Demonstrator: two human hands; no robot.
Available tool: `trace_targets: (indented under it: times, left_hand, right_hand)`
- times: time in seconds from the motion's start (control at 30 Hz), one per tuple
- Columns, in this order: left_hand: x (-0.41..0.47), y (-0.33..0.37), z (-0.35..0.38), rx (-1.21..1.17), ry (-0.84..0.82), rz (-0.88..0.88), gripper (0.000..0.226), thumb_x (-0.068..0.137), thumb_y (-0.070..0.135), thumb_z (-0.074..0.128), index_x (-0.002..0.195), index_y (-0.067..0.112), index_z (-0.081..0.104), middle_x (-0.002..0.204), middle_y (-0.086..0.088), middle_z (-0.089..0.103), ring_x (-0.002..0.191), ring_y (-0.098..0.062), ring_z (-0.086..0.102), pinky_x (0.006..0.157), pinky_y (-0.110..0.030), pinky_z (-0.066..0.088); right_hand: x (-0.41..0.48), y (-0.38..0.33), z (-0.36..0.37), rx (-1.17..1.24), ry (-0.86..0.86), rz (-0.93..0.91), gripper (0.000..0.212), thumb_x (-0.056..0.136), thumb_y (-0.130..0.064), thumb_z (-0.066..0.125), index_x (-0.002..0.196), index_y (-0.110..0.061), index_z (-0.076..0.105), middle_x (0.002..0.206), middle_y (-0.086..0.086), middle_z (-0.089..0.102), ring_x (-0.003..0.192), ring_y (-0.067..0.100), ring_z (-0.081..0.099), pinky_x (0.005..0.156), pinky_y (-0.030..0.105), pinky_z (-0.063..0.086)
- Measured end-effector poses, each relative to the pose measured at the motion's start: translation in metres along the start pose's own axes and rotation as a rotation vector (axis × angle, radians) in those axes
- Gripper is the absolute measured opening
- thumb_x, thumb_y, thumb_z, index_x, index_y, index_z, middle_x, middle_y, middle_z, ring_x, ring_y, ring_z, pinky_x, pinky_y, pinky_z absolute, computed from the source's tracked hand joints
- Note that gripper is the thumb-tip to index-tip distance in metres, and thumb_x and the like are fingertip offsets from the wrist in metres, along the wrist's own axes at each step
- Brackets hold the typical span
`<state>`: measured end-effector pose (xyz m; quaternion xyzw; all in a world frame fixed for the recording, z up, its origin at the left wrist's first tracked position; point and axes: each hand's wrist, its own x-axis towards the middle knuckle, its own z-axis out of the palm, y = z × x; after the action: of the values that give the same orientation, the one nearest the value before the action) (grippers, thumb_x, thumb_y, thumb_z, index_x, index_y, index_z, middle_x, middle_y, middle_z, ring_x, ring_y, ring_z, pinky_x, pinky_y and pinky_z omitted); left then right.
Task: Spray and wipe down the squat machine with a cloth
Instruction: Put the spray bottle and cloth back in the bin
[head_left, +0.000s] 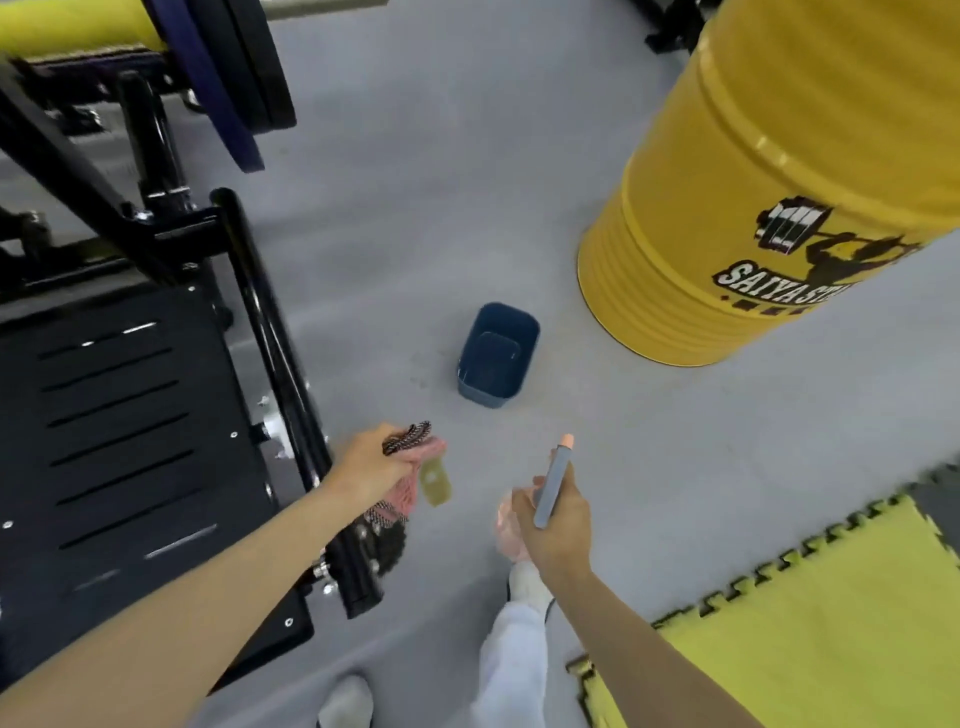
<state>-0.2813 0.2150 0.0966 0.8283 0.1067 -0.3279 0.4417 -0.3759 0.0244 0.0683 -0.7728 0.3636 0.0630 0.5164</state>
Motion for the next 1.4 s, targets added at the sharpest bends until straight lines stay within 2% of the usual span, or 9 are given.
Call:
trace_targets:
  times: [0.13, 0.27, 0.4, 0.53, 0.77, 0.9, 1.0, 1.27, 1.4]
  left_hand:
    - [0.055, 0.035, 0.032, -0.028, 0.010, -0.079, 0.034, 0.087, 0.003, 0.064, 0.120, 0.010, 0.056, 0.097, -0.002, 0.060, 0.093, -0.017, 0.056, 0.074, -0.024, 0.045]
    - [0.119, 0.062, 0.060, -0.069, 0.043, -0.153, 0.036, 0.082, 0.007, 0.071, 0.116, 0.012, 0.060, 0.107, -0.007, 0.065, 0.099, -0.024, 0.060, 0.088, -0.038, 0.051]
    - [0.160, 0.072, 0.080, -0.143, 0.129, -0.211, 0.029, 0.081, 0.016, 0.074, 0.107, 0.016, 0.061, 0.105, -0.008, 0.068, 0.091, -0.024, 0.063, 0.082, -0.038, 0.053]
    - [0.191, 0.081, 0.085, -0.130, 0.149, -0.216, 0.025, 0.087, 0.014, 0.066, 0.111, 0.016, 0.062, 0.098, -0.001, 0.060, 0.086, -0.017, 0.055, 0.069, -0.027, 0.047]
    - [0.255, 0.081, 0.083, -0.156, 0.125, -0.239, 0.021, 0.094, 0.021, 0.057, 0.113, 0.012, 0.058, 0.101, -0.004, 0.063, 0.088, -0.020, 0.059, 0.064, -0.023, 0.046]
    - [0.296, 0.079, 0.099, -0.188, 0.106, -0.266, 0.027, 0.093, 0.013, 0.058, 0.120, 0.014, 0.056, 0.112, -0.009, 0.064, 0.093, -0.021, 0.059, 0.078, -0.029, 0.048]
    - [0.325, 0.074, 0.119, -0.204, 0.114, -0.307, 0.029, 0.092, 0.012, 0.058, 0.121, 0.014, 0.055, 0.110, -0.009, 0.063, 0.087, -0.022, 0.059, 0.069, -0.029, 0.049]
    - [0.402, 0.043, 0.185, -0.335, 0.241, -0.381, 0.030, 0.092, 0.010, 0.056, 0.122, 0.010, 0.055, 0.117, -0.009, 0.062, 0.099, -0.022, 0.058, 0.086, -0.030, 0.048]
    - [0.429, 0.031, 0.209, -0.341, 0.294, -0.377, 0.027, 0.094, 0.007, 0.051, 0.121, 0.007, 0.055, 0.104, -0.007, 0.062, 0.079, -0.014, 0.053, 0.067, -0.019, 0.042]
  right_hand:
    - [0.062, -0.005, -0.023, -0.210, 0.035, -0.131, 0.050, 0.086, -0.019, 0.065, 0.132, -0.016, 0.044, 0.102, 0.002, 0.050, 0.074, 0.014, 0.053, 0.067, 0.029, 0.048]
    - [0.132, -0.015, -0.038, -0.311, -0.009, -0.159, 0.055, 0.087, -0.027, 0.065, 0.134, -0.017, 0.039, 0.113, 0.001, 0.049, 0.085, 0.018, 0.056, 0.071, 0.035, 0.051]
    - [0.191, -0.029, -0.036, -0.462, -0.071, -0.087, 0.065, 0.087, -0.041, 0.061, 0.141, -0.021, 0.030, 0.124, -0.003, 0.053, 0.102, 0.018, 0.058, 0.079, 0.032, 0.049]
    - [0.238, -0.048, -0.019, -0.576, -0.065, -0.065, 0.069, 0.087, -0.044, 0.060, 0.143, -0.018, 0.028, 0.128, 0.001, 0.052, 0.110, 0.021, 0.057, 0.079, 0.029, 0.044]
    - [0.293, -0.061, 0.024, -0.544, -0.094, -0.328, 0.051, 0.089, -0.034, 0.053, 0.130, -0.009, 0.039, 0.118, 0.005, 0.049, 0.090, 0.021, 0.058, 0.064, 0.026, 0.044]
    - [0.332, -0.055, 0.042, -0.365, -0.113, -0.223, 0.051, 0.085, -0.009, 0.060, 0.133, -0.015, 0.042, 0.120, -0.004, 0.052, 0.100, 0.011, 0.054, 0.083, 0.022, 0.045]
    - [0.369, -0.042, 0.057, -0.359, -0.165, -0.186, 0.047, 0.083, -0.014, 0.063, 0.126, -0.019, 0.043, 0.110, -0.002, 0.058, 0.091, 0.015, 0.058, 0.077, 0.028, 0.050]
    - [0.461, 0.019, 0.087, -0.420, -0.362, -0.171, 0.053, 0.082, -0.016, 0.068, 0.126, -0.018, 0.037, 0.086, -0.001, 0.059, 0.073, 0.015, 0.058, 0.055, 0.025, 0.047]
    - [0.493, 0.040, 0.103, -0.494, -0.479, -0.259, 0.051, 0.081, -0.017, 0.070, 0.123, -0.012, 0.041, 0.074, -0.005, 0.057, 0.059, 0.006, 0.051, 0.049, 0.018, 0.043]
